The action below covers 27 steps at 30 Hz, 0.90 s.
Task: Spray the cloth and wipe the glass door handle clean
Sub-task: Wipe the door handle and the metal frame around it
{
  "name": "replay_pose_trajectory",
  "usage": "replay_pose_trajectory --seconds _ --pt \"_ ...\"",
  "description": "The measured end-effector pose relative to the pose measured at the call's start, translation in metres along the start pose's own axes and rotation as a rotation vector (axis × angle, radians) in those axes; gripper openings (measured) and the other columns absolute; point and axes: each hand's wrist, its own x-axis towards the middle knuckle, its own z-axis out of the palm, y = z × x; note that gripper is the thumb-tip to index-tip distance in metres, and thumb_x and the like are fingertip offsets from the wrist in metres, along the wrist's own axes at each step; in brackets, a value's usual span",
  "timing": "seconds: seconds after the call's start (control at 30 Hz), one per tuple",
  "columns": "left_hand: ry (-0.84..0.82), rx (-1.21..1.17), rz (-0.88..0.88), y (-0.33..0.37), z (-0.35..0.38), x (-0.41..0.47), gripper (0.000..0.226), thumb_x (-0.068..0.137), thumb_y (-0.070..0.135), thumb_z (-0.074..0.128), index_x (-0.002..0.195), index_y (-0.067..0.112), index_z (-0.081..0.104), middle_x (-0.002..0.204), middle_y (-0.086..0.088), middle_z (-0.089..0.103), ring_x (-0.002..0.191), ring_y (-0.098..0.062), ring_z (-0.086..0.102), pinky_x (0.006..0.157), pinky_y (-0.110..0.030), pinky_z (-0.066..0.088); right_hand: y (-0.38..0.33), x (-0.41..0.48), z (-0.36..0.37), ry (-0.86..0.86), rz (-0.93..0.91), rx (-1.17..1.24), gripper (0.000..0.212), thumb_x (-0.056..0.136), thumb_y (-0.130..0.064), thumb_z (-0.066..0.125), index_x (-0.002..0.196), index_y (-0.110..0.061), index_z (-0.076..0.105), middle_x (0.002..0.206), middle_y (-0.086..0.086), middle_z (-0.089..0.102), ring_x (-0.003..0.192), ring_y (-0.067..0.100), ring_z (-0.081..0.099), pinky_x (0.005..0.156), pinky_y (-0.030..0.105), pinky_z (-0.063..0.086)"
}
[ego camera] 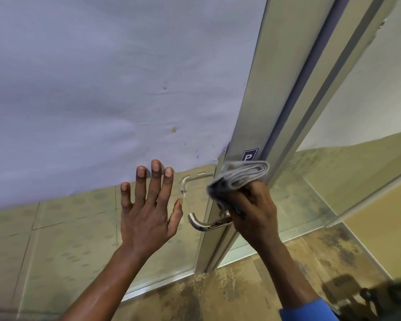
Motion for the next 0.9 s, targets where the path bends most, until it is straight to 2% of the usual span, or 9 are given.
replay_pose_trajectory --seconds 0.1,0.27,0.37,0.43,0.57,0.7,0.8,0.87,0.9 --pt "-0.005 0.004 0.016 -0.002 0.000 0.000 0.113 0.102 0.053 0.066 0.184 0.014 -0.002 0.192 -0.010 -0.016 0.179 -0.030 -0.019 0.142 -0.050 -0.019 0.021 -0.016 -0.013 -0.046 -0.018 -0.160 0.016 0.105 -0.031 0.074 0.116 -0.020 0.076 0.110 0.013 0.063 0.091 0.033 0.060 0.069 0.045 0.053" --pt "-0.005 0.022 0.033 -0.003 0.000 -0.002 0.112 0.102 0.054 0.066 0.184 0.014 0.000 0.192 -0.010 -0.015 0.179 -0.031 -0.019 0.142 -0.051 -0.019 0.025 0.023 -0.030 0.225 0.075 -0.128 0.029 0.096 -0.020 0.084 0.122 -0.015 0.070 0.116 0.018 0.058 0.098 0.033 0.063 0.084 0.024 0.052" --pt "0.002 0.021 0.024 -0.003 0.002 -0.003 0.112 0.102 0.054 0.066 0.184 0.014 0.001 0.193 -0.010 -0.014 0.179 -0.031 -0.019 0.142 -0.051 -0.018 0.018 0.051 -0.027 0.324 0.097 -0.106 0.041 0.091 -0.014 0.089 0.127 -0.015 0.069 0.117 0.016 0.054 0.101 0.033 0.061 0.098 0.016 0.041" --pt "0.006 0.020 0.021 -0.003 0.003 -0.004 0.112 0.102 0.054 0.065 0.184 0.014 0.001 0.193 -0.010 -0.014 0.179 -0.031 -0.019 0.142 -0.051 -0.018 0.014 0.046 -0.020 0.279 0.068 -0.113 0.044 0.090 -0.009 0.087 0.129 -0.018 0.067 0.120 0.014 0.053 0.103 0.035 0.059 0.095 0.019 0.043" --pt "0.001 0.024 0.017 -0.002 0.005 -0.004 0.112 0.101 0.054 0.065 0.184 0.015 0.000 0.193 -0.010 -0.014 0.179 -0.032 -0.019 0.142 -0.052 -0.019 0.021 -0.006 -0.006 0.074 0.010 -0.089 0.036 0.096 -0.014 0.083 0.129 -0.022 0.072 0.117 0.012 0.057 0.095 0.037 0.061 0.073 0.043 0.055" --pt "-0.001 0.029 0.014 -0.002 0.004 -0.005 0.112 0.101 0.054 0.064 0.184 0.014 0.000 0.193 -0.010 -0.014 0.179 -0.032 -0.019 0.142 -0.051 -0.019 0.025 -0.041 -0.005 -0.030 0.052 -0.134 0.036 0.098 -0.017 0.082 0.132 -0.022 0.073 0.119 0.011 0.061 0.095 0.034 0.064 0.068 0.047 0.058" --pt "-0.001 0.030 0.009 -0.003 0.004 -0.004 0.112 0.101 0.054 0.065 0.184 0.014 0.000 0.193 -0.010 -0.014 0.179 -0.032 -0.019 0.142 -0.051 -0.019 0.012 -0.018 -0.005 0.133 0.165 -0.040 0.036 0.095 -0.019 0.084 0.128 -0.019 0.069 0.116 0.014 0.062 0.099 0.027 0.065 0.080 0.029 0.060" --pt "-0.004 0.028 0.008 -0.003 0.003 -0.004 0.112 0.102 0.055 0.065 0.184 0.014 0.000 0.193 -0.010 -0.015 0.179 -0.032 -0.019 0.142 -0.051 -0.019 -0.001 0.011 -0.005 0.279 0.221 0.041 0.038 0.095 -0.022 0.086 0.128 -0.015 0.068 0.115 0.018 0.065 0.105 0.021 0.064 0.095 0.013 0.050" --pt "-0.006 0.029 0.010 -0.002 0.003 -0.003 0.112 0.102 0.055 0.065 0.184 0.014 0.000 0.192 -0.010 -0.015 0.179 -0.032 -0.019 0.142 -0.051 -0.019 -0.007 0.025 -0.003 0.340 0.231 0.069 0.041 0.093 -0.019 0.088 0.128 -0.012 0.068 0.113 0.021 0.067 0.108 0.021 0.064 0.100 0.012 0.047"
